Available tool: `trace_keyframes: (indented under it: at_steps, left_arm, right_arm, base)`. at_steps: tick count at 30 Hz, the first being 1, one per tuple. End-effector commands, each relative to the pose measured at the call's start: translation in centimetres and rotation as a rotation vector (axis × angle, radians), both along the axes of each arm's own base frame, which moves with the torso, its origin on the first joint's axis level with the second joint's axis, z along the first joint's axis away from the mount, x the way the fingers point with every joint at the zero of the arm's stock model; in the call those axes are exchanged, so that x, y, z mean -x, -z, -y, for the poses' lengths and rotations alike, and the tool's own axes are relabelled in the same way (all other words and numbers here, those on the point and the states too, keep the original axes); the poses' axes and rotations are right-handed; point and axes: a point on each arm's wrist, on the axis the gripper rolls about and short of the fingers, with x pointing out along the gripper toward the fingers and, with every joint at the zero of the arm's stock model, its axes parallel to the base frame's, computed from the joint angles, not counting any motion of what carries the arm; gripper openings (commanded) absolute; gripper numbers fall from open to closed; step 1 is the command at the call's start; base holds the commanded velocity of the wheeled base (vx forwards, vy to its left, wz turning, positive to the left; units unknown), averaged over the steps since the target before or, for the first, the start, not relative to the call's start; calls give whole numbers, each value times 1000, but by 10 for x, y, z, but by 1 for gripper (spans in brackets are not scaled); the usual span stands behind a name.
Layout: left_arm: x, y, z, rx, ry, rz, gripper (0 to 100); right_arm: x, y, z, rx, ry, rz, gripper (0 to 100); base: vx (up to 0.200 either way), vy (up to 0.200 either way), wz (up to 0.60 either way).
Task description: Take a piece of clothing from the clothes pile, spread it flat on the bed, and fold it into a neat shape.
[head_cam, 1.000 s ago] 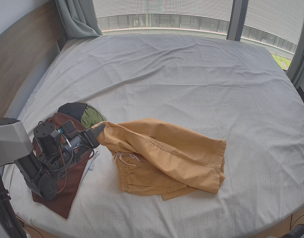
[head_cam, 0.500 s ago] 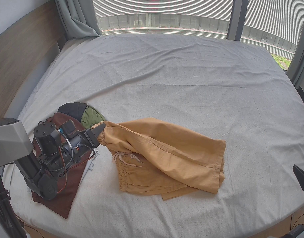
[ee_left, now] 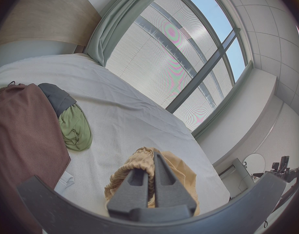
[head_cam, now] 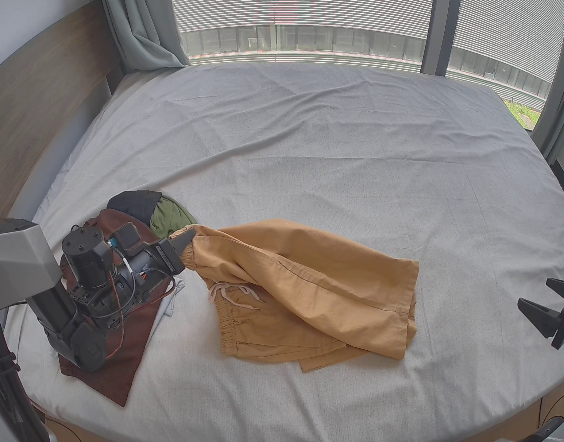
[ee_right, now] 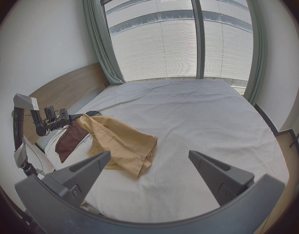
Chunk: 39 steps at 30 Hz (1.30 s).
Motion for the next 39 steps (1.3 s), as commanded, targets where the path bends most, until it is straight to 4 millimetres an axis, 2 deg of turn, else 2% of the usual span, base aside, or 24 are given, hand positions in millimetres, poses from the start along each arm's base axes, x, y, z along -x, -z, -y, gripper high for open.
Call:
trace_keyframes:
  at_steps: [1,10,18,19,23,34,39]
  left_arm:
    - [0,1,1,0,2,-2,0]
    - [0,0,1,0,2,-1,0]
    - [1,-1,3,-1,8,3,0]
    - [1,-1,3,-2,8,4,0]
    - [-1,-2,2,-11,2,17,0]
    - [-2,-1,4,-16,5,20,0]
    - [-3,1,5,-18,8,14,0]
  right_arm:
    - [-23,6,-1,-11,-32,-80,100]
    - [-52,15,-7,-74,-200,-138,100]
    - [-66,19,-9,-90,-218,-138,100]
    - [-72,22,-9,-107,-236,-149,100]
    - [-75,24,-10,-118,-250,-152,100]
    - [-107,38,-17,-305,-279,-235,100]
    - [-121,45,-19,-323,-281,-238,100]
  base:
    - [0,0,0]
    - [0,0,0]
    - [0,0,0]
    - [0,0,0]
    - [0,0,0]
    - [0,0,0]
    - [0,0,0]
